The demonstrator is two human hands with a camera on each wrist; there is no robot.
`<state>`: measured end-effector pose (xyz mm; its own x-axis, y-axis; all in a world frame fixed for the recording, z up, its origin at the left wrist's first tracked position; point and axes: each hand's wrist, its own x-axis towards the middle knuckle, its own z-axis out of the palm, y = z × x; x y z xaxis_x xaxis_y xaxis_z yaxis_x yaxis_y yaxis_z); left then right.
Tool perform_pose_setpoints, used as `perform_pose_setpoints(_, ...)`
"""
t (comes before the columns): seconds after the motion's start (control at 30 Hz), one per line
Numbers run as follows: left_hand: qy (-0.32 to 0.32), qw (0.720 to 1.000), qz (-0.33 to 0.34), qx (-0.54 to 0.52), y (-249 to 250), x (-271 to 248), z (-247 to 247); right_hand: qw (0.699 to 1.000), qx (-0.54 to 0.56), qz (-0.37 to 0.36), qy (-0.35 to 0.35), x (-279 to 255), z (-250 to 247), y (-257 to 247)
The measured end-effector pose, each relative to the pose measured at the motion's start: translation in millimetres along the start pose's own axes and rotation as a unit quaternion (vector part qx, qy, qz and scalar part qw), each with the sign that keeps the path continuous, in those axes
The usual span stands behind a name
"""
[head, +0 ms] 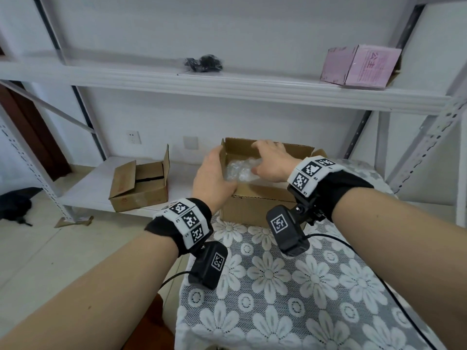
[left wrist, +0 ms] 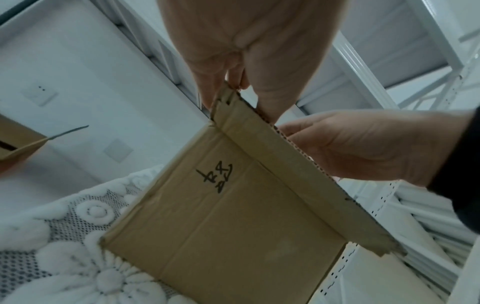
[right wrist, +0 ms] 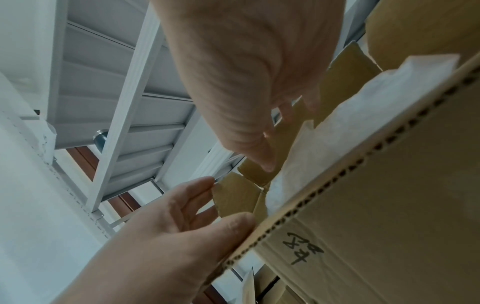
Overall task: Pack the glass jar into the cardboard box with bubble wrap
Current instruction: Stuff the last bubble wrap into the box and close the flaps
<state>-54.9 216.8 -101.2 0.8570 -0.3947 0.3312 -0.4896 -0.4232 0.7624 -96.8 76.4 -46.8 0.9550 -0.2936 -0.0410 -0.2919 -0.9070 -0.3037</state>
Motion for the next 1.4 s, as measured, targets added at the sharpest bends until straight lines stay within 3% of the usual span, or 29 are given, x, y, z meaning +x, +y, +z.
perform_pose_setpoints(0.27, -0.025, 0.998, 0.037, 0.051, 1, -1, 1, 0.998, -0.001, 0.006, -0.061, 10, 4, 5)
perform_pose_setpoints(0.43, -0.071, 0.995, 0.045, 0.062, 7, 1, 2, 0.998, -0.005, -0.006, -0.057, 14, 7, 8)
perform_pose_setpoints(0.9, -0.187, 0.972, 0.005, 0.146, 9, 16, 9, 0.995, 0.049, -0.027, -0.081, 11, 12, 15)
perform_pose_setpoints(1.2, -0.211, 0.932, 0.026, 0.295, 40, 10, 29, 0.993, 0.106, -0.024, 0.038, -13, -2, 27)
perform_pose_setpoints(1.4, -0.282, 0.896, -0.003, 0.343, 60, 9, 47, 0.985, 0.026, 0.008, 0.170, -25, -20, 57)
